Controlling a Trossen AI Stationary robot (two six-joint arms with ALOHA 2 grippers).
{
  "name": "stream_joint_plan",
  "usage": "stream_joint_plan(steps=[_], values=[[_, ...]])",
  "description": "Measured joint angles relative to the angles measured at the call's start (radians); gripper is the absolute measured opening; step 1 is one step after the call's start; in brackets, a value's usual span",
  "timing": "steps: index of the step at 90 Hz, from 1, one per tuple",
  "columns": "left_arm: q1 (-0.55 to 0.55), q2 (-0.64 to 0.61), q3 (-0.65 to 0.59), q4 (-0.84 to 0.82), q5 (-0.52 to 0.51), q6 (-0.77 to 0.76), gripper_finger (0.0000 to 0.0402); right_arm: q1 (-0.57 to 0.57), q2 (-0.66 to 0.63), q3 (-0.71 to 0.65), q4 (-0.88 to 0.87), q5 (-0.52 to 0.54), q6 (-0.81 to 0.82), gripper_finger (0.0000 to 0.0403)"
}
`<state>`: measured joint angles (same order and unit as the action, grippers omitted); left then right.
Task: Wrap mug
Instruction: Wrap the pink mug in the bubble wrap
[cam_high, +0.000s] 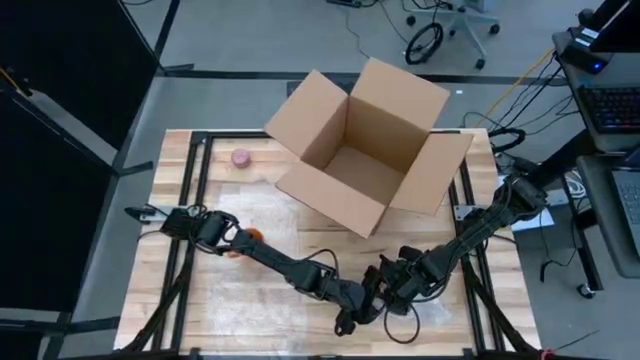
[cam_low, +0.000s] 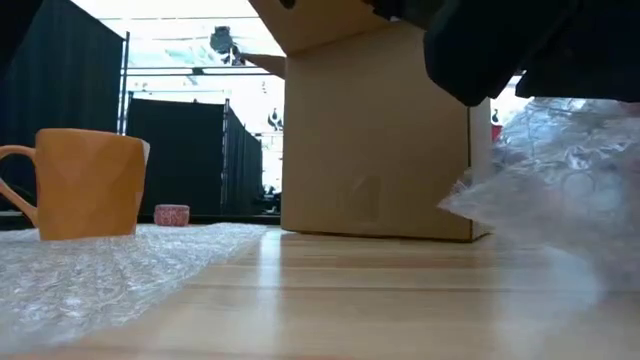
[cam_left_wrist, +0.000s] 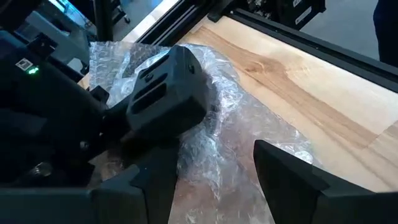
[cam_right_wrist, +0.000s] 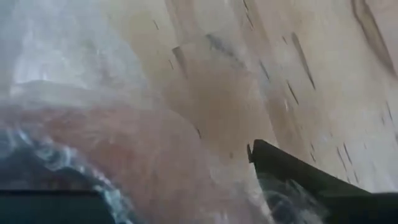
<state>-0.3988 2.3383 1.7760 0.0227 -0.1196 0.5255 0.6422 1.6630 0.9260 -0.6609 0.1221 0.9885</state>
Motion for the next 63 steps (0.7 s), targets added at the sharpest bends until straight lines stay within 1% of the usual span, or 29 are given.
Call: stream_joint_plan(steps=[16,41,43,45,56,63], values=[[0.0,0.0,0.0,0.001,0.0,0.003,0.0193,0.0,0.0,0.0,-0.001,0.0,-0.016,0.016],[0.001,0.0,0.001,-0.007,-0.002,0.001,0.0193,0.0,0.0,-0.003,0.002,0.002,0.002,0.0151],[0.001,0.0,-0.001,-0.009,-0.001,0.007,0.0193,0.0,-0.001,-0.003,0.006,0.003,0.012,0.016],[0.0,0.0,0.0,-0.008,-0.002,0.001,0.0193,0.0,-0.002,-0.003,0.004,0.003,0.016,0.0176],[0.0,0.0,0.0,-0.008,-0.001,0.0,0.0193,-0.012,-0.031,-0.006,-0.005,-0.012,0.034,0.0295],[-0.001,0.0,0.0,-0.008,-0.001,-0.001,0.0193,-0.013,-0.055,-0.01,-0.018,-0.009,0.039,0.0356]])
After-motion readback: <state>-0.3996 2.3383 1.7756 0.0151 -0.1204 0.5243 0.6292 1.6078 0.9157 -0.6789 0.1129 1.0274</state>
